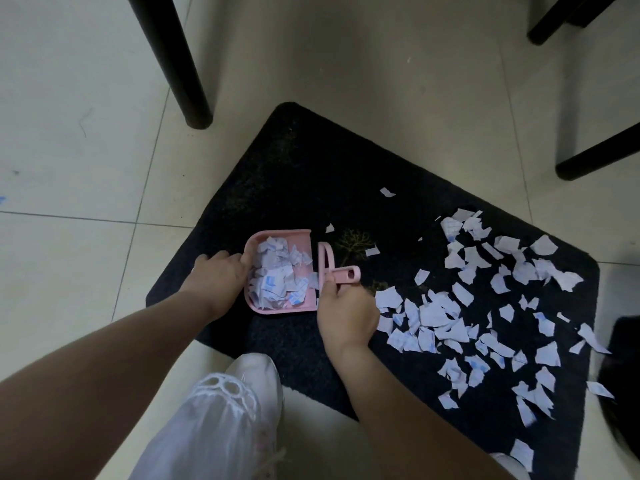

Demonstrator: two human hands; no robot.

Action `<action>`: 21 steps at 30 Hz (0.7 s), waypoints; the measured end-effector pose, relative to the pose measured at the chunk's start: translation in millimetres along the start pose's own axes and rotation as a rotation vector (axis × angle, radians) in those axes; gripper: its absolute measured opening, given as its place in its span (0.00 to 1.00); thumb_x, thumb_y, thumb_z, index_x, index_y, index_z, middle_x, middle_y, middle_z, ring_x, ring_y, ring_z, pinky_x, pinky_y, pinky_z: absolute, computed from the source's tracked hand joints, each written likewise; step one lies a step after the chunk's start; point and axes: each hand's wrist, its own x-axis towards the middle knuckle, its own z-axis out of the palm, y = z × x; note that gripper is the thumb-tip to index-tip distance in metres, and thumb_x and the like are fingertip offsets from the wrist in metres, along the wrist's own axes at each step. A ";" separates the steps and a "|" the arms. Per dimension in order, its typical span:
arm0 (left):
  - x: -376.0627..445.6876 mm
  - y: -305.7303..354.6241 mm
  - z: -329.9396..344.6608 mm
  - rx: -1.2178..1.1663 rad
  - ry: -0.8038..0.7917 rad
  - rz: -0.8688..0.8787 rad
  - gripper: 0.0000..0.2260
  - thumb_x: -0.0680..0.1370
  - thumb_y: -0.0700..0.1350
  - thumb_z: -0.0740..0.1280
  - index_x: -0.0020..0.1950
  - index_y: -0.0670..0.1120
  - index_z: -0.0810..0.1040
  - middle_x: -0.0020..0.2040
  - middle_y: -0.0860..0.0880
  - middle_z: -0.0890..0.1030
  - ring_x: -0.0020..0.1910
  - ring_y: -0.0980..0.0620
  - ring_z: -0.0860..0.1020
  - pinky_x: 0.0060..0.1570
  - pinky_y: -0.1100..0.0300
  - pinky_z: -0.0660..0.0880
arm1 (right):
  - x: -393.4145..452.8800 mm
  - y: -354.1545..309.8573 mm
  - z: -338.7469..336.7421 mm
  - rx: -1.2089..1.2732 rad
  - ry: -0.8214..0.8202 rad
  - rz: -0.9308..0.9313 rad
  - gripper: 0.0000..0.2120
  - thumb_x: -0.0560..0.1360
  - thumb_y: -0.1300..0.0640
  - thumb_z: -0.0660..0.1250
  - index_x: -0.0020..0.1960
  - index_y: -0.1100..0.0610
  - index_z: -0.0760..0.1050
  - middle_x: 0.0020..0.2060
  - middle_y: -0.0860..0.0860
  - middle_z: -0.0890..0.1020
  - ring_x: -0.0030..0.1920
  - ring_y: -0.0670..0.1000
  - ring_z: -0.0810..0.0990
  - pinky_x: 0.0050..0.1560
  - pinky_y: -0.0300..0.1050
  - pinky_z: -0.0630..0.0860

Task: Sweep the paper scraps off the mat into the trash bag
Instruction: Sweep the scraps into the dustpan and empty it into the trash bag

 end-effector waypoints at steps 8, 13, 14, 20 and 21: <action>0.2 -1.9 3.1 -0.031 0.003 -0.005 0.36 0.78 0.42 0.58 0.78 0.44 0.38 0.63 0.48 0.73 0.60 0.46 0.71 0.56 0.48 0.70 | 22.4 2.3 -28.4 0.038 0.185 0.088 0.25 0.80 0.49 0.57 0.26 0.57 0.66 0.23 0.49 0.69 0.24 0.48 0.67 0.26 0.40 0.58; -1.6 -1.1 -0.7 -0.017 0.006 0.006 0.35 0.79 0.42 0.58 0.78 0.43 0.38 0.62 0.49 0.73 0.61 0.47 0.71 0.57 0.49 0.70 | 8.3 13.1 -13.3 -0.082 0.164 0.099 0.20 0.81 0.48 0.55 0.38 0.58 0.75 0.26 0.46 0.68 0.29 0.50 0.71 0.29 0.40 0.60; -1.8 -0.9 -1.1 -0.018 0.002 0.006 0.35 0.79 0.42 0.58 0.78 0.43 0.37 0.62 0.49 0.73 0.61 0.46 0.71 0.58 0.48 0.69 | 2.0 11.8 -7.5 -0.073 0.123 0.079 0.19 0.81 0.48 0.55 0.38 0.58 0.76 0.26 0.45 0.68 0.30 0.50 0.71 0.28 0.40 0.59; -4.1 -1.3 -1.2 -0.024 -0.014 0.007 0.36 0.79 0.41 0.58 0.78 0.43 0.37 0.63 0.48 0.73 0.61 0.46 0.70 0.59 0.47 0.69 | -7.6 -0.1 -4.1 0.157 0.024 0.085 0.26 0.79 0.51 0.61 0.24 0.57 0.63 0.22 0.48 0.67 0.24 0.48 0.66 0.27 0.40 0.58; -4.3 -1.6 -1.2 -0.029 -0.015 0.007 0.36 0.78 0.41 0.59 0.78 0.43 0.36 0.63 0.48 0.73 0.61 0.46 0.70 0.59 0.47 0.69 | -4.6 0.1 -8.6 0.212 0.041 0.104 0.26 0.79 0.51 0.61 0.23 0.56 0.62 0.22 0.49 0.67 0.24 0.48 0.65 0.27 0.40 0.59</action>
